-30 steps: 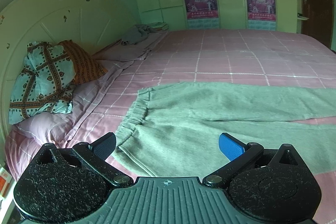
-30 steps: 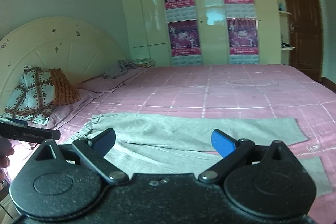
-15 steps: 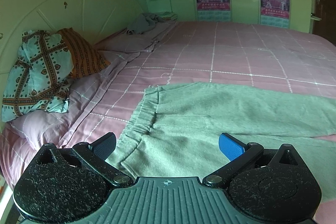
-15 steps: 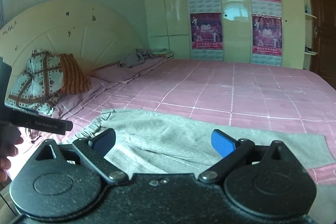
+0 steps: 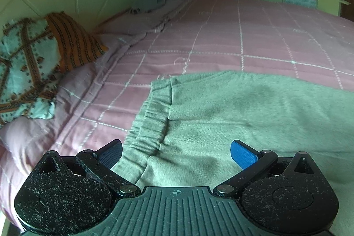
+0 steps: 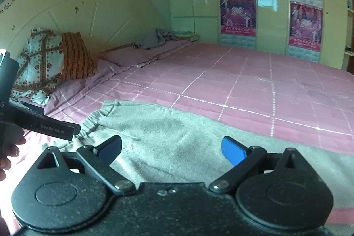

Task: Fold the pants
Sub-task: 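Close the left tool on the waistband while the right tool grips the waistband too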

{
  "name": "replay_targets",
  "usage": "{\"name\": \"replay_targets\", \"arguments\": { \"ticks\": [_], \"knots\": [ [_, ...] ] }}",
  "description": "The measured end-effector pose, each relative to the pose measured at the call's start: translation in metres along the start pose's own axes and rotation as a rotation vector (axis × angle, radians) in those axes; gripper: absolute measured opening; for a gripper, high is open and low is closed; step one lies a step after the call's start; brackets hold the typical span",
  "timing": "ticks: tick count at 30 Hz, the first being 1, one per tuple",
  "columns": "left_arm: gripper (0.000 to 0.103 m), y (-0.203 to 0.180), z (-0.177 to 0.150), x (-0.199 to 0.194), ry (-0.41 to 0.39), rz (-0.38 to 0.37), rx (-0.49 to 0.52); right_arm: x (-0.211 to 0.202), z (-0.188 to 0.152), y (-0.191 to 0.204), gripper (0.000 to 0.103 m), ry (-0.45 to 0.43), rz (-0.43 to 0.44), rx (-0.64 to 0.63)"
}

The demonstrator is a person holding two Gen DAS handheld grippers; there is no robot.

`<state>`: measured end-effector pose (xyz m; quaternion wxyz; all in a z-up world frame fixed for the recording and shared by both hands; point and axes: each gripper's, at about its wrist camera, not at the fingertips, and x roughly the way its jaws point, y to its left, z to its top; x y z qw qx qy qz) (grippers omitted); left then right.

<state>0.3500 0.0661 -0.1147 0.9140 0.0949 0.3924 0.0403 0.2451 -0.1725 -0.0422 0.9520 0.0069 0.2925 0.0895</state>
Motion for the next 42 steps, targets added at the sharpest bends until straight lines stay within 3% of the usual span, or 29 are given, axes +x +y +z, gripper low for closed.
{"name": "replay_targets", "arguments": {
  "ticks": [7,15,16,17,18,20,21,25,27,28,31,32,36,38,39,40,41,42],
  "knots": [
    [0.103,0.005,0.017,0.071,0.054,0.05,-0.002,0.082,0.013,-0.019,0.095,0.081,0.052,-0.031],
    [0.103,0.018,0.039,0.138,0.123,0.058,-0.036,0.16,0.026,-0.036,0.095,0.156,0.074,-0.061],
    [0.1,0.019,0.041,0.144,0.124,0.067,-0.033,0.17,0.027,-0.037,0.095,0.168,0.078,-0.066],
    [0.081,0.02,0.043,0.152,0.128,0.072,-0.032,0.177,0.028,-0.039,0.095,0.174,0.082,-0.073],
    [0.072,0.022,0.045,0.158,0.146,0.049,-0.041,0.186,0.029,-0.04,0.095,0.178,0.082,-0.082],
    [0.07,0.026,0.048,0.168,0.172,0.006,-0.083,0.2,0.032,-0.043,0.095,0.185,0.089,-0.093],
    [0.065,0.025,0.048,0.17,0.168,-0.001,-0.082,0.206,0.033,-0.043,0.095,0.188,0.091,-0.101],
    [0.064,0.018,0.046,0.179,0.164,-0.001,-0.032,0.228,0.038,-0.046,0.092,0.215,0.091,-0.144],
    [0.064,0.017,0.045,0.181,0.16,-0.007,-0.025,0.237,0.041,-0.048,0.079,0.222,0.099,-0.14],
    [0.064,0.018,0.045,0.183,0.161,-0.012,-0.023,0.24,0.042,-0.049,0.013,0.229,0.102,-0.14],
    [0.064,0.017,0.046,0.185,0.165,-0.023,-0.003,0.256,0.043,-0.047,0.017,0.268,0.077,-0.189],
    [0.064,0.017,0.046,0.186,0.169,-0.026,0.008,0.262,0.043,-0.046,0.027,0.286,0.08,-0.206],
    [0.064,0.018,0.048,0.187,0.181,-0.035,0.019,0.271,0.048,-0.043,0.043,0.293,0.106,-0.247],
    [0.062,0.018,0.049,0.186,0.179,-0.043,0.029,0.274,0.053,-0.043,0.067,0.283,0.1,-0.26],
    [0.062,0.019,0.048,0.188,0.181,-0.047,0.031,0.277,0.054,-0.044,0.068,0.289,0.106,-0.278],
    [0.061,0.018,0.048,0.189,0.185,-0.047,0.027,0.283,0.053,-0.044,0.054,0.331,0.116,-0.297],
    [0.06,0.018,0.048,0.189,0.187,-0.043,0.021,0.291,0.049,-0.043,0.048,0.397,0.151,-0.304],
    [0.059,0.016,0.049,0.188,0.186,-0.036,0.017,0.29,0.048,-0.042,0.045,0.402,0.155,-0.308]
  ]
}}
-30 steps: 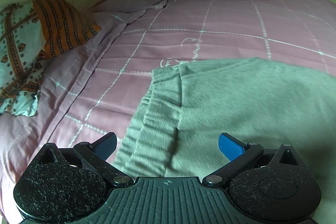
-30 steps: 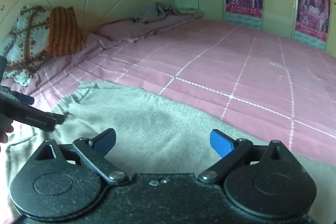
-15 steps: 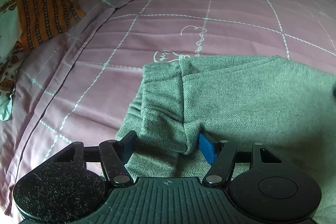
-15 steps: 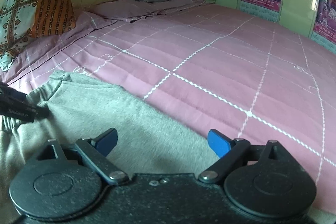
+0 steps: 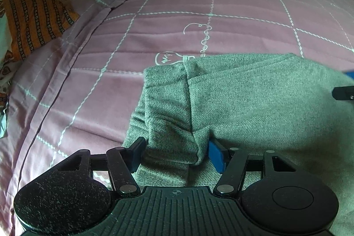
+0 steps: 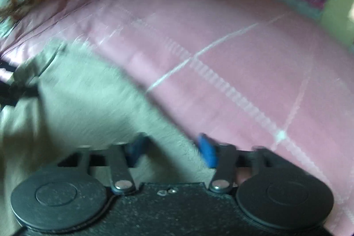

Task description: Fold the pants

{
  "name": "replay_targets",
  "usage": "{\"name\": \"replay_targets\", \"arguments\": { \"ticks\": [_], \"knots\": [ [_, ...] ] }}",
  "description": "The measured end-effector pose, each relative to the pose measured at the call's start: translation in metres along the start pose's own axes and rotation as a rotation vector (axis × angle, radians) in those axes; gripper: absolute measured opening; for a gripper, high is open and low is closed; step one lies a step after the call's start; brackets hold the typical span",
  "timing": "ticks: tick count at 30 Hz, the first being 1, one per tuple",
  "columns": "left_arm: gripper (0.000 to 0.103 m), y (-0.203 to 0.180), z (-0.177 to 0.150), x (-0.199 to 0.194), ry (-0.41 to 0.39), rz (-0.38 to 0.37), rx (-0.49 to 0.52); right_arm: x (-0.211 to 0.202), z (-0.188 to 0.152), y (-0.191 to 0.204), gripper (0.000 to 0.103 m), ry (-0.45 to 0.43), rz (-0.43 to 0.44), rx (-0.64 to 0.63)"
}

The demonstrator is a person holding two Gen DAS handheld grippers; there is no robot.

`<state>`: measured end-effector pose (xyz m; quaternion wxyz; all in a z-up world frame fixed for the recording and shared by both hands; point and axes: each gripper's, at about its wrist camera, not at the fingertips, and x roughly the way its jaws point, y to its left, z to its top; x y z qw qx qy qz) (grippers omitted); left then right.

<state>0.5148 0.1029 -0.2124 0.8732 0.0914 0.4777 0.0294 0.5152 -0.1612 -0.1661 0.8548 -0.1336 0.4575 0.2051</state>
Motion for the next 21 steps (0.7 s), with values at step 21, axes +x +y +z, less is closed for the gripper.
{"name": "replay_targets", "arguments": {
  "ticks": [21],
  "knots": [
    [0.06,0.062,-0.148,-0.119,0.177,-0.136,-0.18,-0.146,-0.169,0.185,0.027,-0.006,0.135,0.064]
  ]
}}
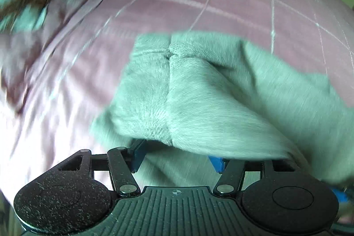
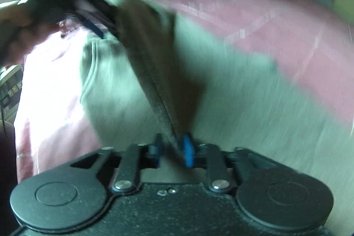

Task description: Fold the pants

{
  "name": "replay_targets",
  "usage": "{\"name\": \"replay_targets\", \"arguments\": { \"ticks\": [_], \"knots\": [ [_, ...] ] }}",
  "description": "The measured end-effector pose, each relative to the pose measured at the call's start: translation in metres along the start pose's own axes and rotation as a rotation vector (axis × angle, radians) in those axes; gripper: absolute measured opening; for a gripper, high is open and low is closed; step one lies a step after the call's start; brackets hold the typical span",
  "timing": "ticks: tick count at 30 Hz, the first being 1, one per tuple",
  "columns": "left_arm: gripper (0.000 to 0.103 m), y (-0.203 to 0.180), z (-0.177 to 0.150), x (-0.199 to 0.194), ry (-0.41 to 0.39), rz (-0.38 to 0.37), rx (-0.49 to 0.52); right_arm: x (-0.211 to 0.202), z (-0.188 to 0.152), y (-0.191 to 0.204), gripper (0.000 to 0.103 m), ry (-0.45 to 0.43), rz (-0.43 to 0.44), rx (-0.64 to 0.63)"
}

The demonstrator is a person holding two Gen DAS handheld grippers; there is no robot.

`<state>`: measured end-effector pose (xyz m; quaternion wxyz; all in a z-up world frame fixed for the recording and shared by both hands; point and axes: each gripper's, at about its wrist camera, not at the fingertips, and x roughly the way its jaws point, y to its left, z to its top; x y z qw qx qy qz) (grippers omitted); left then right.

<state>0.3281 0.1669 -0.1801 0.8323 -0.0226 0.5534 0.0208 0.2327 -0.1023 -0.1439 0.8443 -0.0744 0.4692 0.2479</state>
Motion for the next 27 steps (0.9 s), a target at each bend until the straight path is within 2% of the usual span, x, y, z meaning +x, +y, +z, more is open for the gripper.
{"name": "replay_targets", "arguments": {
  "ticks": [4,7,11,13,18,21,23,25,26,27],
  "knots": [
    [0.06,0.024,-0.029,-0.017,0.012,-0.072,-0.089,-0.02,-0.007,-0.011,0.03,-0.054,0.015,0.196],
    [0.06,0.037,-0.041,-0.027,0.003,-0.162,-0.174,-0.032,-0.017,-0.028,0.032,-0.063,-0.006,0.327],
    [0.06,0.037,-0.046,-0.018,0.021,-0.237,-0.258,-0.032,-0.033,-0.048,0.033,-0.044,-0.026,0.485],
    [0.06,0.031,-0.046,-0.011,0.03,-0.251,-0.3,-0.032,-0.038,-0.058,0.033,-0.055,-0.015,0.554],
    [0.06,0.027,-0.043,-0.017,0.001,-0.281,-0.377,-0.024,-0.047,-0.062,0.033,-0.073,0.004,0.668],
    [0.06,0.024,-0.045,-0.038,-0.043,-0.302,-0.359,-0.028,-0.049,-0.068,0.033,-0.088,0.005,0.713],
    [0.06,0.021,-0.045,-0.039,-0.034,-0.327,-0.354,-0.029,-0.047,-0.065,0.033,-0.083,0.004,0.697],
    [0.052,0.018,-0.045,-0.025,0.001,-0.325,-0.37,-0.025,-0.047,-0.063,0.033,-0.074,0.005,0.687],
    [0.033,0.019,-0.046,-0.014,0.027,-0.338,-0.397,-0.023,-0.048,-0.063,0.033,-0.07,0.009,0.697],
    [0.022,0.02,-0.047,-0.003,0.05,-0.353,-0.429,-0.021,-0.049,-0.063,0.033,-0.07,0.013,0.711]
  ]
}}
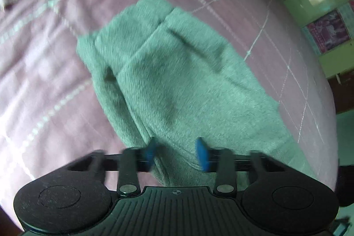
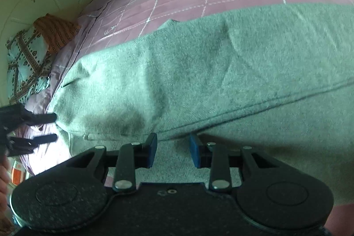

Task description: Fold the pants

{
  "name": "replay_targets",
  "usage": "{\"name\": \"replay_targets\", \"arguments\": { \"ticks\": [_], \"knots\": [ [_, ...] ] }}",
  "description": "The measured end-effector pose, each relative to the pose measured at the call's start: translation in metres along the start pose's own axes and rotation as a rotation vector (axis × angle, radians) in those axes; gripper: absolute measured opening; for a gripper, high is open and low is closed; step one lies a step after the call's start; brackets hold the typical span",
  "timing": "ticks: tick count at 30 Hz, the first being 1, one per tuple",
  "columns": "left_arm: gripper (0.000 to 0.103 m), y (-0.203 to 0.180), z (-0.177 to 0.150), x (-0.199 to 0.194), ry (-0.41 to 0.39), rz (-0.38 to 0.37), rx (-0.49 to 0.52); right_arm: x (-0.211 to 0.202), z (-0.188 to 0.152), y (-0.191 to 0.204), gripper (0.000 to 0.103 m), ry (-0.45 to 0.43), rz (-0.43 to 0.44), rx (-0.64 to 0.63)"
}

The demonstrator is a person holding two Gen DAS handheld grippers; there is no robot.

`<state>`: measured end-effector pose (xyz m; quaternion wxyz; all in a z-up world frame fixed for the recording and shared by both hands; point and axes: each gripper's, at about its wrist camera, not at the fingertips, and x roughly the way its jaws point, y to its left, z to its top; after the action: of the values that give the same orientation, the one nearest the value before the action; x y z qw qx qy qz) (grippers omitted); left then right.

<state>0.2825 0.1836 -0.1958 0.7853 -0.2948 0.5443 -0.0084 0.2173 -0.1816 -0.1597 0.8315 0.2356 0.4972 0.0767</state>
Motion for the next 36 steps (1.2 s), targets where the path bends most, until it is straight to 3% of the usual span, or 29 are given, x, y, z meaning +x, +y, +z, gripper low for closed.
{"name": "replay_targets", "arguments": {
  "ticks": [2,7,13,15,17,18,22,26,28,31,34,36],
  "knots": [
    [0.019,0.009,0.001,0.012,0.002,-0.011,-0.057,0.0,-0.002,0.0,0.033,-0.006,0.003,0.018],
    [0.017,0.008,0.004,0.014,-0.062,0.0,-0.084,-0.004,-0.001,-0.006,0.032,-0.007,0.009,0.049],
    [0.018,0.01,0.003,0.023,-0.049,0.028,-0.071,0.002,0.007,-0.024,0.039,-0.034,0.078,0.247],
    [0.018,0.011,0.008,0.022,-0.063,0.028,-0.103,0.005,0.01,-0.026,0.03,-0.051,0.066,0.271],
    [0.017,0.01,0.011,0.015,-0.089,0.04,-0.105,0.004,0.011,-0.027,0.011,-0.089,0.017,0.281],
    [0.015,0.01,0.013,0.01,-0.102,0.041,-0.097,0.003,0.011,-0.026,0.01,-0.098,0.009,0.282],
    [0.012,0.005,0.022,-0.02,-0.153,0.017,-0.011,-0.021,0.006,0.001,0.008,-0.159,0.025,0.155],
    [0.012,0.015,0.023,-0.044,-0.191,0.017,0.039,-0.048,-0.002,0.023,0.007,-0.174,0.096,0.094],
    [0.012,0.026,0.021,-0.035,-0.16,0.049,0.061,-0.053,-0.014,0.033,0.006,-0.153,0.122,0.054],
    [0.013,0.046,0.011,-0.009,-0.128,0.13,0.06,-0.03,-0.028,0.044,0.006,-0.102,0.018,-0.056],
    [0.013,0.049,0.008,-0.008,-0.139,0.117,0.029,-0.003,-0.033,0.038,0.01,-0.025,-0.011,-0.028],
    [0.013,0.045,0.007,-0.014,-0.151,0.119,0.029,0.0,-0.034,0.039,0.011,-0.025,-0.009,-0.032]
  ]
}}
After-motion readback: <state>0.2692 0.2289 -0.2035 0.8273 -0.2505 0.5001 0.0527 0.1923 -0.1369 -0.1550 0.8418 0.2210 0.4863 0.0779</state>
